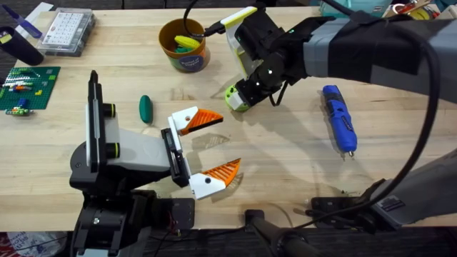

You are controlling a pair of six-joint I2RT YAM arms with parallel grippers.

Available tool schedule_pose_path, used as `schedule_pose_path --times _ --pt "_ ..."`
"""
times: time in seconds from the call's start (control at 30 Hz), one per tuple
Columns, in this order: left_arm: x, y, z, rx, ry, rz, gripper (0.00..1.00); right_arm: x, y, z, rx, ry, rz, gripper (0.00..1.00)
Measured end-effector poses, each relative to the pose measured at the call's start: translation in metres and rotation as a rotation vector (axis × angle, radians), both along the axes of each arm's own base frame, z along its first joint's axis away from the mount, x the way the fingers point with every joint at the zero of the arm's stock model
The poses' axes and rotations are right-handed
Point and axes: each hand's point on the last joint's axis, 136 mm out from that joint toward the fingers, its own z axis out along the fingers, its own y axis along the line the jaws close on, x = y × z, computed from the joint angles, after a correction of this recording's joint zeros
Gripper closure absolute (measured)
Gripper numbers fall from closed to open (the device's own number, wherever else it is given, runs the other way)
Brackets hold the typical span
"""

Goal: Pick up the gripper from the table and insert it into the empty holder that is missing its gripper. Then pick up a screw, insert it into the mounting hole, and use the screwdriver to tighten it. Finally, clean up the table by picking up the vegetable and placing it into the bucket.

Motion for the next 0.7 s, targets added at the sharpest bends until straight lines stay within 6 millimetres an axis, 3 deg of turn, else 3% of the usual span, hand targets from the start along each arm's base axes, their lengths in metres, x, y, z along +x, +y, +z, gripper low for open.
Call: schedule_pose_path --times 0.33,0.7 --pt "0.000 0.000 0.000 0.000 0.000 -0.001 0.014 0.001 0.001 0.000 0.005 -0.001 0.000 0.505" --pt "0.000 0.000 0.000 0.000 0.000 -0.001 0.014 0.015 0.014 0.009 0.056 -0.069 0.004 0.505"
